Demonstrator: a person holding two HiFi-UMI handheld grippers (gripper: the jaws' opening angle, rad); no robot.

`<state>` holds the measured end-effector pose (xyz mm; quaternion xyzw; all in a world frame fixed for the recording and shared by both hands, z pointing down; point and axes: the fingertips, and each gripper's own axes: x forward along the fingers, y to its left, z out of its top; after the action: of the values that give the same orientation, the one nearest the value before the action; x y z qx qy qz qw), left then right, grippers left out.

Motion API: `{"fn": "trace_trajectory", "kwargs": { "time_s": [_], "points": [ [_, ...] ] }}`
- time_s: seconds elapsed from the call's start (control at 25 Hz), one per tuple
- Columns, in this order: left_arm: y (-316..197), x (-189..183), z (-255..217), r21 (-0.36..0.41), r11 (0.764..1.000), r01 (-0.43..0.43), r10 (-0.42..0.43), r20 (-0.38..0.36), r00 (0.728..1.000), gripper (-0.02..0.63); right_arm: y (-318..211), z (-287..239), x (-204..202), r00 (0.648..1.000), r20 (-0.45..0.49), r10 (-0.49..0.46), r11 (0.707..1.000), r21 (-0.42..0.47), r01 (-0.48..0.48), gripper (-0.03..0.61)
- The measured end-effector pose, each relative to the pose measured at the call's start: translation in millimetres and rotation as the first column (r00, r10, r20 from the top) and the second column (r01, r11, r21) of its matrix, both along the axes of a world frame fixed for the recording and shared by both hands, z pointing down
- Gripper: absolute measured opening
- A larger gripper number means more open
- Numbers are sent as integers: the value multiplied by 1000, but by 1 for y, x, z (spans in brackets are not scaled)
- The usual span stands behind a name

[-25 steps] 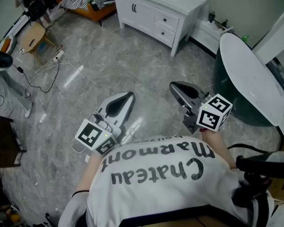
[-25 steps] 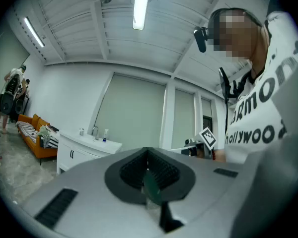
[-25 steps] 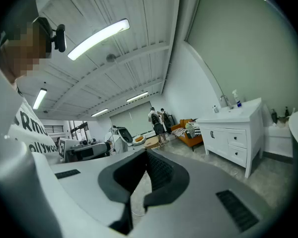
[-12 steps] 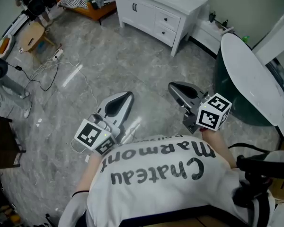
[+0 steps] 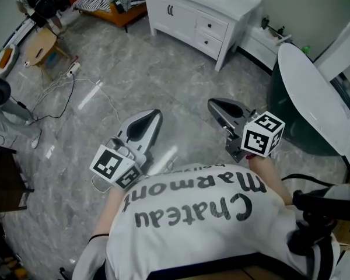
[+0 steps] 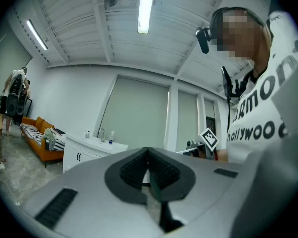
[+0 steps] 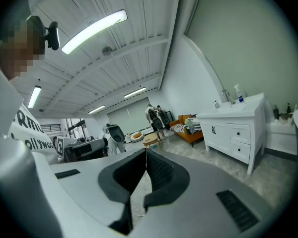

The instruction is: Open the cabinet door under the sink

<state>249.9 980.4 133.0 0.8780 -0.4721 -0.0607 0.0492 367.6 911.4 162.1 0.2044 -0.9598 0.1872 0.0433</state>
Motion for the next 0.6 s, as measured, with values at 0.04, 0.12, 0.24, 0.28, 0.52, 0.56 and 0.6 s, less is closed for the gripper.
{"fn": "trace_trajectory", "kwargs": {
  "time_s": [0.04,0.12,0.24,0.28,0.52,0.56,0.6],
  "points": [
    [-1,-5,-1,7,1000,2,-2,3,1000,6,0,1,-5,1000,-1,-2,1000,6,2,11],
    [-5,-13,-4,18,1000,6,-6,14,1000,6,-2,3,-14,1000,-5,2,1000,24,-2,11],
    [-12,-27,-5,18,1000,12,-12,25,1000,6,-9,5,-27,1000,-3,8,1000,20,-8,11],
    [-15,-31,-6,17,1000,12,-12,23,1000,6,-11,5,-30,1000,-1,4,1000,14,-4,11],
    [-59,-45,-6,10,1000,24,-24,-30,999,6,-50,9,-45,1000,-4,-8,1000,11,8,11],
    [-68,-47,-4,8,1000,28,-28,-41,999,6,-59,10,-47,1000,-9,-13,1000,11,13,11],
    [-78,-49,-3,3,999,33,-33,-52,998,6,-68,12,-50,1000,-15,-19,1000,12,19,11]
  ]
}}
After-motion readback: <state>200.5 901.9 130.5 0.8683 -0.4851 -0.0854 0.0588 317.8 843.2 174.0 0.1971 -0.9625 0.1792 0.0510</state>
